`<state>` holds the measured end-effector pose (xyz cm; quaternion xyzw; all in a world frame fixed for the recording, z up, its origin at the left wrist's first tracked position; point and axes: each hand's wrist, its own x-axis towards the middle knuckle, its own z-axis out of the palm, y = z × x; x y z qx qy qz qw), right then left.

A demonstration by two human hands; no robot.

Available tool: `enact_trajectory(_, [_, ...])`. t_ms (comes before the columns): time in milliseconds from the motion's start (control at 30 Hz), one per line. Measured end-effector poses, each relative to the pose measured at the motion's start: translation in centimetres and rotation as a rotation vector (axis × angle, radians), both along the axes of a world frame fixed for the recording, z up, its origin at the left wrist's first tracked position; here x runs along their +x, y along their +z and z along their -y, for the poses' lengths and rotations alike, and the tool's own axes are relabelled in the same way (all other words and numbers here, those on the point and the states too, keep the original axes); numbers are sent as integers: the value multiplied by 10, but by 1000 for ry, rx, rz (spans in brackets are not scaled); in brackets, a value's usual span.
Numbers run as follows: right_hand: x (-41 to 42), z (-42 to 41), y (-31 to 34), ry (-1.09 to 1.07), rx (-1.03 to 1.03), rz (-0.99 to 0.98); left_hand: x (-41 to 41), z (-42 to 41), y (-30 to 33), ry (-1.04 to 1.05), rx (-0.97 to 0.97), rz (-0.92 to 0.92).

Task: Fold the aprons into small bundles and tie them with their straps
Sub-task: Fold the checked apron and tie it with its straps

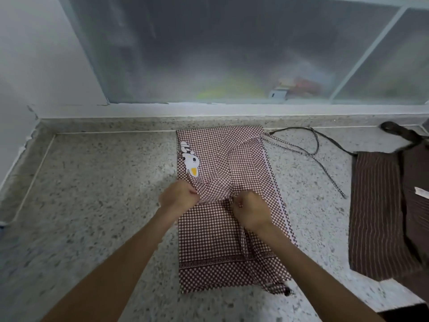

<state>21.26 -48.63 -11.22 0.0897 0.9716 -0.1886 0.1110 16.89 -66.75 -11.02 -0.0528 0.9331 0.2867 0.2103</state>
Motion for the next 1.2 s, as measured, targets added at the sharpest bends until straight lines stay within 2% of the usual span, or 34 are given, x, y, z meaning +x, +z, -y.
enact_trajectory(100, [1,-5,15,-165,-349,26,8,-2,21,261,576,207])
enact_trajectory(133, [4,-6,23,-231,-501,88,13,-2,31,316,690,271])
enact_trajectory(200, [17,-10,43,-275,-759,171,27,-2,45,339,749,293])
enact_trajectory(267, [34,-16,67,-169,-822,159,40,5,58,318,722,274])
enact_trajectory(367, [74,-22,89,-2,-777,254,71,18,67,272,626,292])
enact_trajectory(467, [103,-15,71,107,-615,462,104,27,58,230,471,405])
enact_trajectory(567, [126,-4,44,179,-425,520,136,34,28,159,272,417])
enact_trajectory(667, [140,5,31,153,-404,541,159,39,0,71,137,297])
enact_trajectory(767, [148,9,25,147,-395,516,172,41,-14,-16,-125,-30])
enact_trajectory(833, [151,10,19,159,-367,502,176,41,-20,-250,-196,-243])
enact_trajectory(867, [153,10,18,172,-346,500,177,42,-21,-414,-236,-266])
enact_trajectory(933, [158,9,20,173,-400,533,179,44,-25,-602,-347,-156])
enact_trajectory(967, [161,7,25,169,-447,577,179,46,-28,-618,-391,-94])
enact_trajectory(1033, [170,3,34,198,-485,729,178,44,-28,-607,-409,-63])
enact_trajectory(1100, [182,-1,40,335,-399,907,178,41,-23,-612,-416,-42])
enact_trajectory(1167, [191,-4,40,448,-295,994,176,39,-23,-594,-412,-30])
enact_trajectory(1200, [193,-7,38,457,-323,1040,175,40,-23,-583,-409,-26])
